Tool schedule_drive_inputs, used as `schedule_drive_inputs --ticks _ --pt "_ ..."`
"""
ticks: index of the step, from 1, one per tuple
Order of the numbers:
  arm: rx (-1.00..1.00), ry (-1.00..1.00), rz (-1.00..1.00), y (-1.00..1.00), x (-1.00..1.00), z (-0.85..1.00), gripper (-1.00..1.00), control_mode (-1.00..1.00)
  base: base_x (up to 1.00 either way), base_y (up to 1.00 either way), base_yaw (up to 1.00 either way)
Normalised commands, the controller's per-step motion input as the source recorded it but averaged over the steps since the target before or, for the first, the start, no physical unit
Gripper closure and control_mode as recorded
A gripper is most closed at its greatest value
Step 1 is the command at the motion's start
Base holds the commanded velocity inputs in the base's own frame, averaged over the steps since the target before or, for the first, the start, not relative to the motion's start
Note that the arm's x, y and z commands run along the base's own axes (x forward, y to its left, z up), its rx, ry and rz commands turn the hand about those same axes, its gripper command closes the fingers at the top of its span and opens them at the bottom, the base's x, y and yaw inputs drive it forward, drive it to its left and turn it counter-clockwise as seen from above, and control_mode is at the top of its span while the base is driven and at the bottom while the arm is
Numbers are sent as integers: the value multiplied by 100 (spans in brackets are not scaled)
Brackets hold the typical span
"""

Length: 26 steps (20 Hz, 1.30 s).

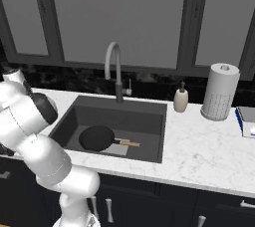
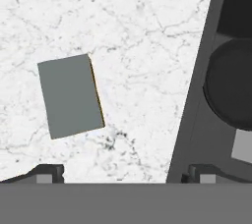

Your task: Pick the pan and sponge and place them into the sink. Then turn on the water.

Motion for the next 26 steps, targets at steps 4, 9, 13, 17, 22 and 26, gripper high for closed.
schedule_drive_inputs --ticks 4,9,13,17,22,26 --pt "-6 13 28 64 50 -28 -100 -100 0 0 0" --pt "-4 24 13 59 8 -16 -100 -100 0 0 0" --pt "-3 9 -2 37 0 -17 -100 -100 0 0 0" --pt "-8 0 -9 0 0 -26 -100 -100 0 0 0" --pt "-6 0 -12 -4 0 -35 -100 -100 0 0 0" --pt "-1 1 -13 -30 0 -36 -100 -100 0 0 0"
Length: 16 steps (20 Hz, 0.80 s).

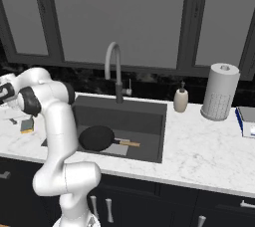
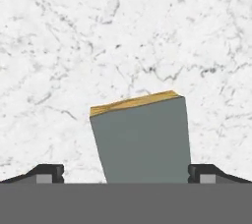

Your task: Pick the pan and sponge and place them into the sink. Then turn on the water.

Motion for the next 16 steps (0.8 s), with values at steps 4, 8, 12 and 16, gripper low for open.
schedule_drive_inputs --ticks 4,8,12,16 --pt "0 3 -16 -50 0 -39 -100 -100 0 0 0" --pt "0 0 -8 -27 -4 -22 -100 -100 0 0 0" --pt "0 0 0 21 0 -28 -100 -100 0 0 0" --pt "0 0 0 27 0 -33 -100 -100 0 0 0"
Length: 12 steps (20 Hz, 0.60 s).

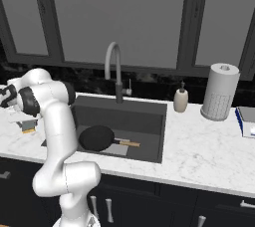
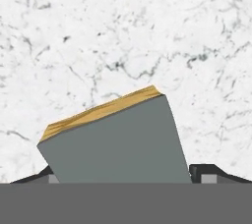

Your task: Pick the pan and sponge and place them into the sink. Then turn on the water.

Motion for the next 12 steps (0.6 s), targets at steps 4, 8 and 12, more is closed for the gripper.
schedule_drive_inputs --ticks 4,8,12 --pt "0 -7 0 0 0 -42 -100 -100 0 0 0" --pt "2 -1 0 0 0 -33 100 -100 0 0 0" --pt "0 -3 0 0 0 -17 100 -100 0 0 0"
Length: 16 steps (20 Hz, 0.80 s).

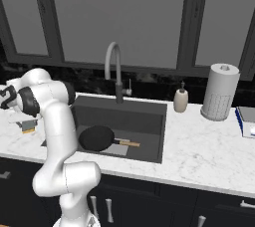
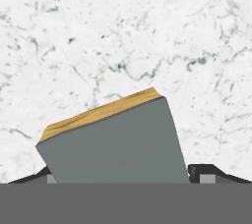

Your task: Pick the pan and sponge and place them into the sink. Then turn on the water.

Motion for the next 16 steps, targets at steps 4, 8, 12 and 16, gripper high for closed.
schedule_drive_inputs --ticks 4,8,12,16 --pt "0 0 0 -38 0 -2 100 -100 0 0 0" --pt "0 0 -6 -100 13 13 100 -100 0 0 0" --pt "4 0 -7 -100 8 24 100 -100 0 0 0" --pt "5 -1 -1 -99 0 13 100 -100 0 0 0"
